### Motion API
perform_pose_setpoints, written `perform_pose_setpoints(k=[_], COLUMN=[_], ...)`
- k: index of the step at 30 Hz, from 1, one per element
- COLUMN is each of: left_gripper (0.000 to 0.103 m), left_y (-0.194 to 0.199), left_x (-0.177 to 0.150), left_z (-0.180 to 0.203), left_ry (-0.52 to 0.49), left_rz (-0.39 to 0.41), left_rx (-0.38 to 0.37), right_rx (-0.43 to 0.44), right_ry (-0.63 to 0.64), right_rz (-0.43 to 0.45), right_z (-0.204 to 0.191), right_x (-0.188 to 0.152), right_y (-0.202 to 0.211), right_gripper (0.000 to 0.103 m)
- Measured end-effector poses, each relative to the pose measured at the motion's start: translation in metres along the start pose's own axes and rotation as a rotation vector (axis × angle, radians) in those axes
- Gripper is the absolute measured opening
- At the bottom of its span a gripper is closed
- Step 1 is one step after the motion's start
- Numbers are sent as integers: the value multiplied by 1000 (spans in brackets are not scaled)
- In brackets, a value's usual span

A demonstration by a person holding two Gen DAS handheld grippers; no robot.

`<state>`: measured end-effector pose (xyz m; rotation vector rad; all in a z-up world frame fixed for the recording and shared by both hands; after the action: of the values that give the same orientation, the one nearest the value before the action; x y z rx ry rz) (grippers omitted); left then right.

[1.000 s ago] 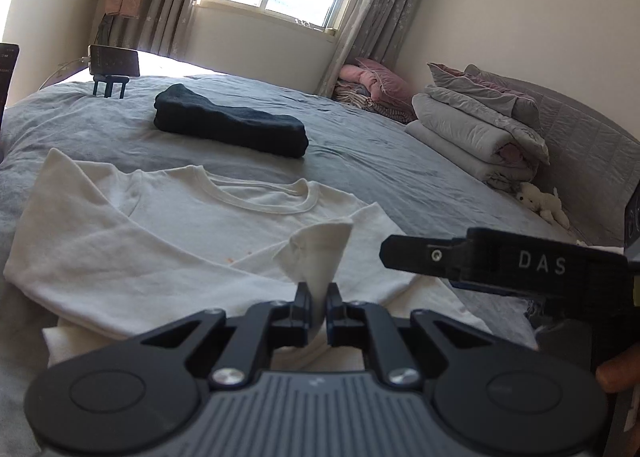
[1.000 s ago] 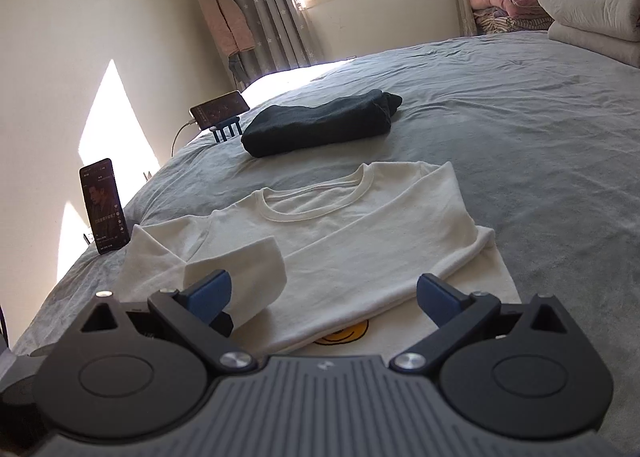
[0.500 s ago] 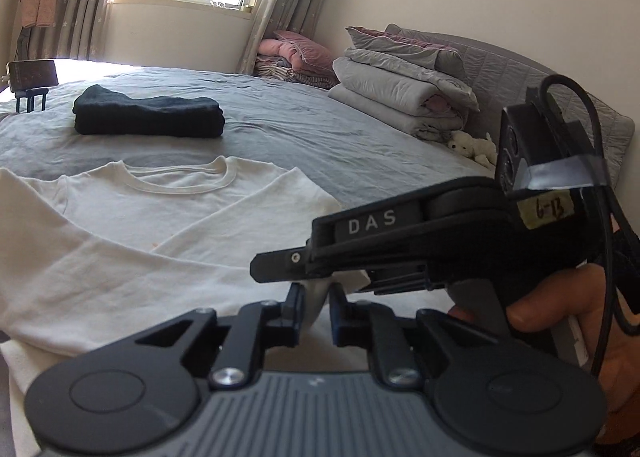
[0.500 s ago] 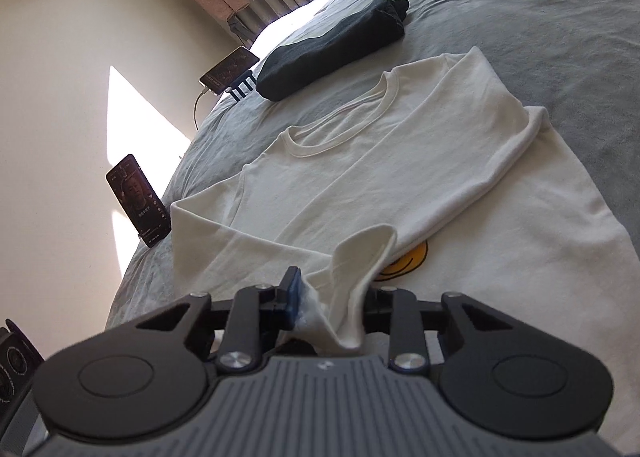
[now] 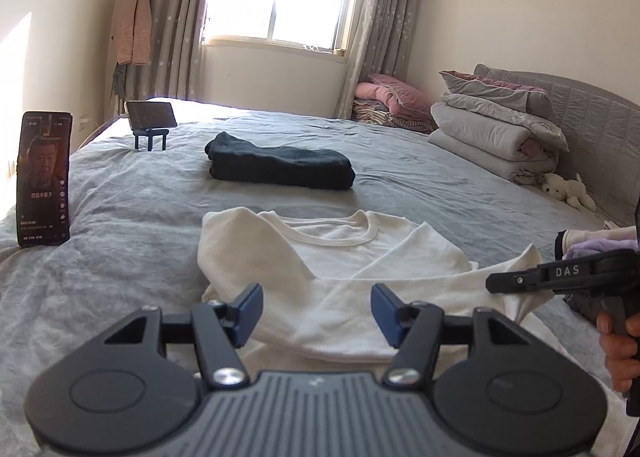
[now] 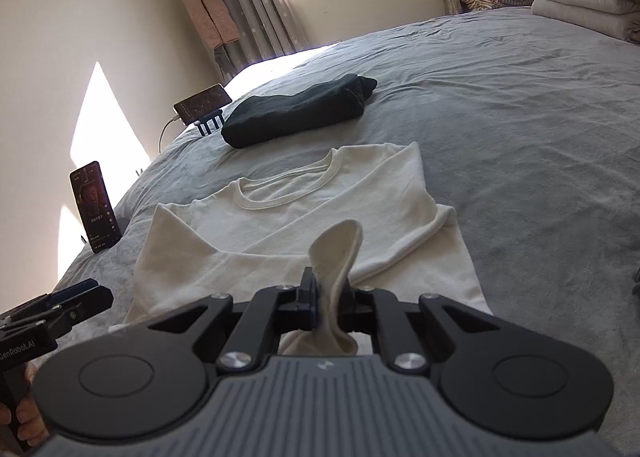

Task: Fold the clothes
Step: 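Hold the cuff up with the right gripper while the left gripper folds the side edge inward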

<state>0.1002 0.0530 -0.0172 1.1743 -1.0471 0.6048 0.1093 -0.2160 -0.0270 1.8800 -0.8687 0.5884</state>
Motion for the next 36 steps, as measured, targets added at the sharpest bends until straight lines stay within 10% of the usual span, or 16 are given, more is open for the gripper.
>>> perform_pose_setpoints(k=[15, 19, 26, 36], left_gripper=[55, 46, 43, 10], left_y=[-41, -38, -42, -80], left_x=[-16, -11, -13, -30], left_z=[-26, -42, -60, -59], left_ry=[-41, 116, 489, 661], left_rz=[-137, -175, -165, -103], left_rx=[202, 206, 0, 37], right_rx=[-230, -219, -196, -186], right_ry=[219, 223, 208, 201], right_rz=[59, 43, 25, 10], right_z=[23, 26, 28, 28], right_x=[-3, -4, -3, -2], right_y=[0, -2, -4, -8], right_gripper=[11, 11, 11, 11])
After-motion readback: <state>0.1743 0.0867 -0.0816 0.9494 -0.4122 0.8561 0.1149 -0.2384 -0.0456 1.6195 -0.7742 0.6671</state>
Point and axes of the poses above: each gripper's, at about its wrist camera, not at the fingertips, and y roughly against the way its jaws point, z to its right, x to its top, the point moved 6 cm from there along -y, roughly the way its jaws point, and after that the axes turned 7 degrees about -y, right-handed, at the moved point
